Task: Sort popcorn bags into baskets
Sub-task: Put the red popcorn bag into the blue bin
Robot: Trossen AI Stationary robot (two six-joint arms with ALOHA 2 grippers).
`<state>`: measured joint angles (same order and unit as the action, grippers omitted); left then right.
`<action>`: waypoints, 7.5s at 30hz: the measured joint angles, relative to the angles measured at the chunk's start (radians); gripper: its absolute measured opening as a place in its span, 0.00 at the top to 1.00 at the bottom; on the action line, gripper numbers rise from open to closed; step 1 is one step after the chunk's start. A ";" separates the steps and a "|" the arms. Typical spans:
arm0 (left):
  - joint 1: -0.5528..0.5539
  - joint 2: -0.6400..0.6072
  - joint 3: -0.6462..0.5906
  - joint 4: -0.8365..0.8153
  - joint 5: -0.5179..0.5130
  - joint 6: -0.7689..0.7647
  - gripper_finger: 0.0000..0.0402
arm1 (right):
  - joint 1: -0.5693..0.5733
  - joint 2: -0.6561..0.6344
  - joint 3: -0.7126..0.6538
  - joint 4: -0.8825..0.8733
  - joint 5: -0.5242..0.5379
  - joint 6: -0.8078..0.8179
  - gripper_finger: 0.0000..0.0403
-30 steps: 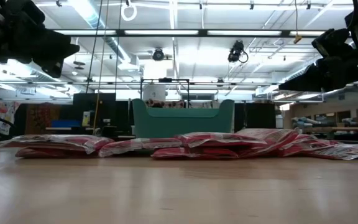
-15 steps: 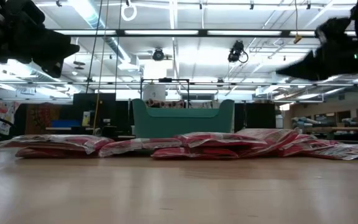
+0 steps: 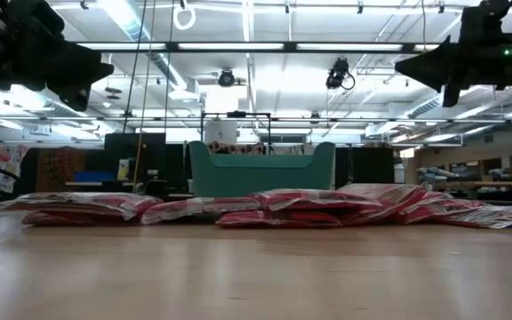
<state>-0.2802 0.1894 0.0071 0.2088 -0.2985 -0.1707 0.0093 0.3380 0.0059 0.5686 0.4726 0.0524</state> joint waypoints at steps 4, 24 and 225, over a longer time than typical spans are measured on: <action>0.000 0.000 0.000 0.000 0.000 0.000 0.71 | 0.000 0.022 0.000 0.003 -0.057 0.003 0.95; 0.000 0.000 0.000 0.000 0.000 0.000 0.71 | 0.111 0.576 0.183 -0.027 -0.231 0.133 0.95; 0.000 0.006 0.000 0.003 0.000 0.000 0.71 | 0.000 1.605 1.710 -1.305 -0.276 0.250 0.72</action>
<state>-0.2798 0.1959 0.0071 0.2115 -0.2981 -0.1707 0.0097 1.9432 1.7157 -0.7361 0.1962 0.3024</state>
